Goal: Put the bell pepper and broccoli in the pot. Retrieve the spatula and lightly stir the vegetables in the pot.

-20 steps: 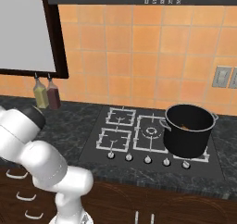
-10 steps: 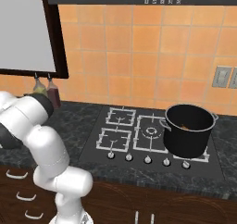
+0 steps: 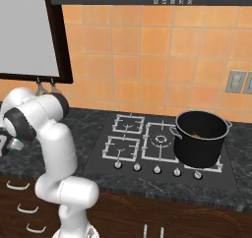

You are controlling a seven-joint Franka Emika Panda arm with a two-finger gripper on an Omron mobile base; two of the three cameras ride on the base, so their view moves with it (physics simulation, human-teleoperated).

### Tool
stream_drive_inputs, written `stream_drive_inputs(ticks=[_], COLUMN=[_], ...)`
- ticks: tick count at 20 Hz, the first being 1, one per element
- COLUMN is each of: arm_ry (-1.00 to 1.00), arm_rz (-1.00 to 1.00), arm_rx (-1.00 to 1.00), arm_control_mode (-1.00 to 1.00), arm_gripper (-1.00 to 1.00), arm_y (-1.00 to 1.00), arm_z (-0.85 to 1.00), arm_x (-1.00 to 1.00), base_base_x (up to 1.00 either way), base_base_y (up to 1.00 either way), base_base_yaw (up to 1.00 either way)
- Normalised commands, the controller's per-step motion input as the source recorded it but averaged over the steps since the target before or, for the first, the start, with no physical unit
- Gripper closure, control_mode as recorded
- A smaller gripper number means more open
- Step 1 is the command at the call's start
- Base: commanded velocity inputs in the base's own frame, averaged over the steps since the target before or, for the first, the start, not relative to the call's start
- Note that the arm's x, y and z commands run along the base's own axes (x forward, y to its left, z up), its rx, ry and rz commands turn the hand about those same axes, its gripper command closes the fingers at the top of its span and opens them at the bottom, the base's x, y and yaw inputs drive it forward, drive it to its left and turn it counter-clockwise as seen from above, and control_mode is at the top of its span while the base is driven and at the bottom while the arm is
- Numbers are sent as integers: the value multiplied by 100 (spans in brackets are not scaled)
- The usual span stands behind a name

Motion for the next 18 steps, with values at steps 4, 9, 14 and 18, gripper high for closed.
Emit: stream_drive_inputs(ticks=[4, 9, 14, 18], arm_ry=[1, 2, 3, 0], arm_rz=[0, 0, 0, 1], arm_rx=[0, 0, 0, 0], arm_control_mode=[-100, -100, -100, -100], arm_gripper=[-100, -100, -100, -100], arm_y=[1, 7, 0, -11], arm_z=[-24, -23, -31, -51], arm_x=[19, 15, 8, 0], base_base_x=[0, 0, 0, 0], base_base_y=[0, 0, 0, 0], base_base_yaw=[0, 0, 0, 0])
